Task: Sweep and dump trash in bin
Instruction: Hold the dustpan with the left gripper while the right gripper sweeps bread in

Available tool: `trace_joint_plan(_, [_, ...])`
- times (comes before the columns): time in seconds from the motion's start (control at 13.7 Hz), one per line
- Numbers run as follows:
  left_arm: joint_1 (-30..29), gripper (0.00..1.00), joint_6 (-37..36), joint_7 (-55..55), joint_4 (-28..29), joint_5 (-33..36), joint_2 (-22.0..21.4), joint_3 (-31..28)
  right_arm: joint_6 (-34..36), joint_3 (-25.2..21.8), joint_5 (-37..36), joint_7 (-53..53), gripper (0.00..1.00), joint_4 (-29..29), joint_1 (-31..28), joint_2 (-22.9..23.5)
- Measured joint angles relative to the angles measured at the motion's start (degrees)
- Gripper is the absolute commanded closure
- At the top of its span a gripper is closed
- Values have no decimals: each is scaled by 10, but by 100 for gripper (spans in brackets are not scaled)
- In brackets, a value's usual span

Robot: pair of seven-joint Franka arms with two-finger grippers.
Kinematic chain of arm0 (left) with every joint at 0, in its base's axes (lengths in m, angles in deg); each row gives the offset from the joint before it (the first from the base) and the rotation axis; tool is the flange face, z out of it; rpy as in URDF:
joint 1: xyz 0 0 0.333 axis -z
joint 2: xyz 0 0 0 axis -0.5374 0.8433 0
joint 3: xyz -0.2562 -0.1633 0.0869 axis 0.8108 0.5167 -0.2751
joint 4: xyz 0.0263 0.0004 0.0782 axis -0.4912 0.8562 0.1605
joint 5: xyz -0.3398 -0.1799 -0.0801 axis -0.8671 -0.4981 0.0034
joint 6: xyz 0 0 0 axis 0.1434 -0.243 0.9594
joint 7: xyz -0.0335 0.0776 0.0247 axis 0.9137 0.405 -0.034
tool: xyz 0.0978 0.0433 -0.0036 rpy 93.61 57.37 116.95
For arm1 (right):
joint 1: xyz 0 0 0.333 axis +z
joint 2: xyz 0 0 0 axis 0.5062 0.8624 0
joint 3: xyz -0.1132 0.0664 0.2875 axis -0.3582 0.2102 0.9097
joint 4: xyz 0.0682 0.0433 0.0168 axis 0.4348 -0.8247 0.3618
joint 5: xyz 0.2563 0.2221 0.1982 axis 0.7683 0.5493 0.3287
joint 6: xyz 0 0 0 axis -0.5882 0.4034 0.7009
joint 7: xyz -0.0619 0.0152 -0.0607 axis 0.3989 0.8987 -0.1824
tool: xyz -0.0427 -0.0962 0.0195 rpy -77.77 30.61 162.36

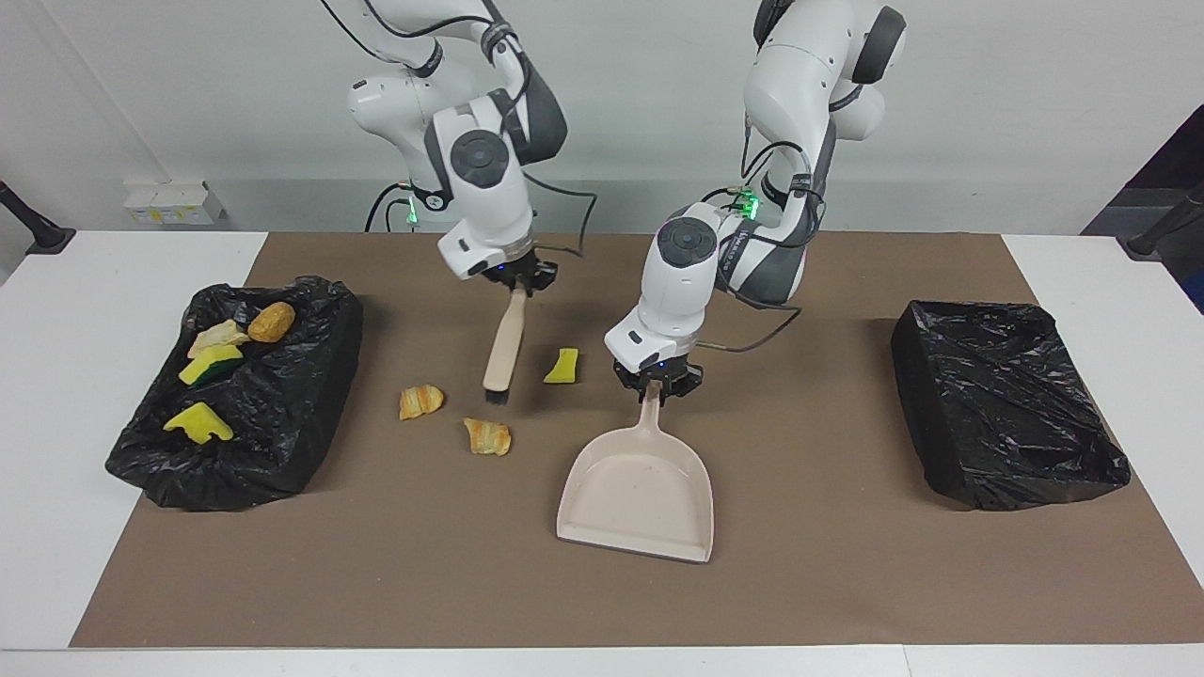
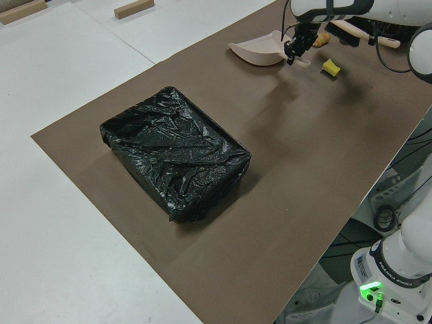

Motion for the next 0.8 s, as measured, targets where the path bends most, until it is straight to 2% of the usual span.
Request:
trace_joint_plan(0.37, [-59,100,-139,263,-1,5,-87,-9,-2,-1,-29,139,100,0,-102,15])
trace_joint_plan(0.59, [-91,100,-216,441,22,6,-146,-10,-3,0,-48,150,100,-1,-110,15])
trace_joint_plan(0.8, [-97,100,-220,543,93,6,-188,-9,-16,3,-64,151,100,-8,-109,15])
